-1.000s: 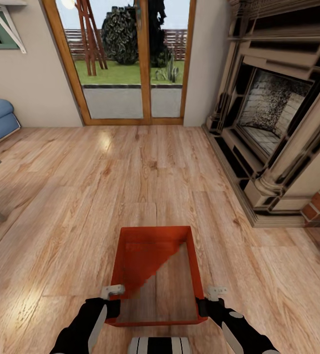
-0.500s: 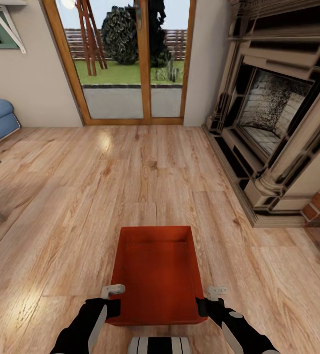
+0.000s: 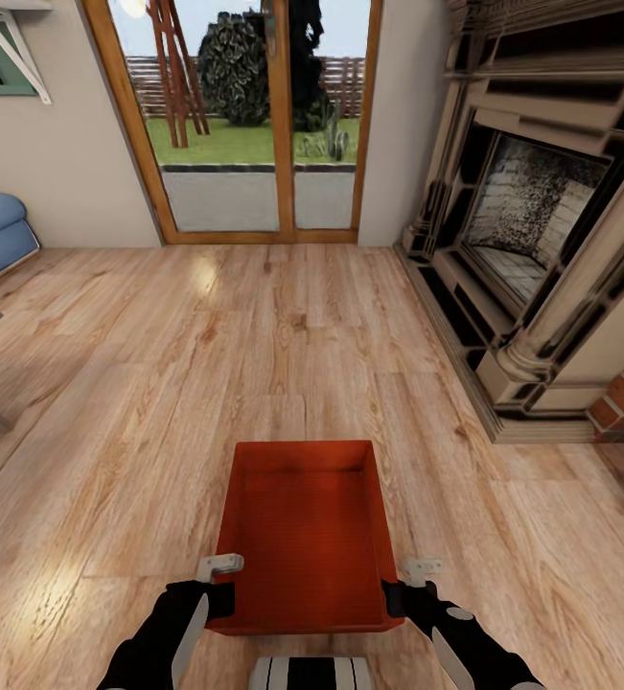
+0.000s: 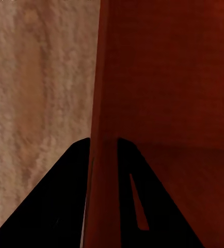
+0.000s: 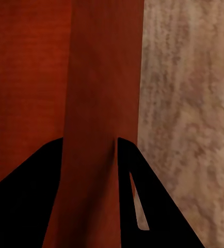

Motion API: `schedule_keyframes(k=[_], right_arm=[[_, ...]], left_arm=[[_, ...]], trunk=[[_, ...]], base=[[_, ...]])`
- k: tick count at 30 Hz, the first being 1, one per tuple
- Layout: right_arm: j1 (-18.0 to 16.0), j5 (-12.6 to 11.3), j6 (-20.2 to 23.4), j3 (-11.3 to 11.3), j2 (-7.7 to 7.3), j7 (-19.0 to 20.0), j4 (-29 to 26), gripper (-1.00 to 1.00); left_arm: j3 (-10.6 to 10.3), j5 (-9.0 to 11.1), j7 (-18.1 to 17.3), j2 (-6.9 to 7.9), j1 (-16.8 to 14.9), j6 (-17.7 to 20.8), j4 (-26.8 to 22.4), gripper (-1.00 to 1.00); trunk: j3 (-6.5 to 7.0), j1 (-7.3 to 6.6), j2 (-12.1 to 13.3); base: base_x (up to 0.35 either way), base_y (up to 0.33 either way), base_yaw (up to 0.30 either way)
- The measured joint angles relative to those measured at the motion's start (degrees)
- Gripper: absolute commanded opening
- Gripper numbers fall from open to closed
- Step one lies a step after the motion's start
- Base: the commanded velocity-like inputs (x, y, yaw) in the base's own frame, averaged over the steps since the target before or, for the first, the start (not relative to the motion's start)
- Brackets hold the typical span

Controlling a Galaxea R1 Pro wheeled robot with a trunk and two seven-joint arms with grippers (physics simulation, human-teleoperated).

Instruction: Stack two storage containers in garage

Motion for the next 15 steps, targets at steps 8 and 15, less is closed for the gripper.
schedule_keyframes(k=[8, 15], right_arm=[[0.0, 0.1, 0.0, 0.0, 0.00, 0.0, 0.0, -1.00], [0.0, 0.1, 0.0, 0.0, 0.00, 0.0, 0.0, -1.00]], left_arm=[[0.1, -0.2, -0.1, -0.04, 0.0, 0.0, 0.0, -1.00], [0.1, -0.3, -0.1, -0.07, 0.0, 0.0, 0.0, -1.00]], trunk=[[0.00, 0.00, 0.0], [0.00, -0.01, 0.0]], base=[[0.000, 0.000, 0.000], [0.000, 0.000, 0.000]])
